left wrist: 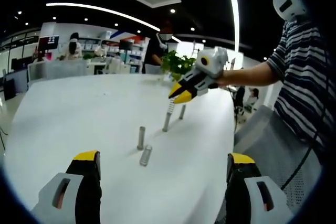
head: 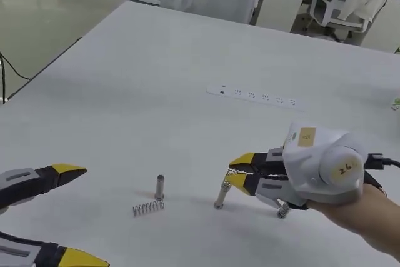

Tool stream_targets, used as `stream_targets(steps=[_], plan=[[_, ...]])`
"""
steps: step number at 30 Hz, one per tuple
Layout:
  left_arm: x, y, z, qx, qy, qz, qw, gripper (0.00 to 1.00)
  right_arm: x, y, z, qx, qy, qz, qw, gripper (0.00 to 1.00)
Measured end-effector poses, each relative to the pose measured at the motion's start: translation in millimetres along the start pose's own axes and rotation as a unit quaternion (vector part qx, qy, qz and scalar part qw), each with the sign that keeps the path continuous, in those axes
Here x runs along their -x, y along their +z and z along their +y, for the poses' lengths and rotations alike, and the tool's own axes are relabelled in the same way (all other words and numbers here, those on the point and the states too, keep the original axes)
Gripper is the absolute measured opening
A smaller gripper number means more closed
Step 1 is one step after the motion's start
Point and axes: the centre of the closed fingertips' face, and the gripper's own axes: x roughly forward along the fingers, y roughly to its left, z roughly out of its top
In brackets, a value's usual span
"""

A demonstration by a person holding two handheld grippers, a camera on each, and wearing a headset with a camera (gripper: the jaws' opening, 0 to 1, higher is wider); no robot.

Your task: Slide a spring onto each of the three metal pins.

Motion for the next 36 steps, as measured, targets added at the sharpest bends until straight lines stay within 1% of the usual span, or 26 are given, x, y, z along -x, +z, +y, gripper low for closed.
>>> stream_targets(steps=[5, 12, 14, 20, 23, 27, 36], plan=[[-0.3, -3.7, -1.1, 0.001, -0.001, 0.005, 1.0, 0.97, -5.9, -8.1, 1.8, -0.001, 0.002, 0.009, 1.0, 0.08], [0.1, -4.0, -0.6, 0.004, 0.001, 0.004, 1.0, 0.96, -17.0, -21.9, 6.6, -0.011, 0.011, 0.022, 0.9996, 0.08], [0.1, -4.0, -0.4, 0.004, 0.001, 0.004, 1.0, 0.96, -20.0, -26.1, 8.3, -0.003, 0.014, 0.03, 0.9995, 0.08], [0.4, -7.0, -1.3, 0.007, 0.001, 0.007, 1.0, 0.96, -27.7, -37.3, 12.2, -0.005, 0.022, 0.041, 0.9989, 0.08], [1.7, -7.5, -1.3, 0.007, 0.002, 0.008, 0.9999, 0.96, -29.9, -42.6, 16.0, 0.001, 0.022, 0.045, 0.9988, 0.08], [3.4, -6.1, 0.0, 0.008, 0.005, 0.005, 0.9999, 0.96, -30.3, -39.6, 14.4, -0.008, 0.017, 0.033, 0.9993, 0.08], [1.6, -2.9, -0.6, 0.008, 0.004, 0.001, 1.0, 0.96, -30.1, -39.3, 13.3, -0.016, 0.017, 0.033, 0.9992, 0.08]])
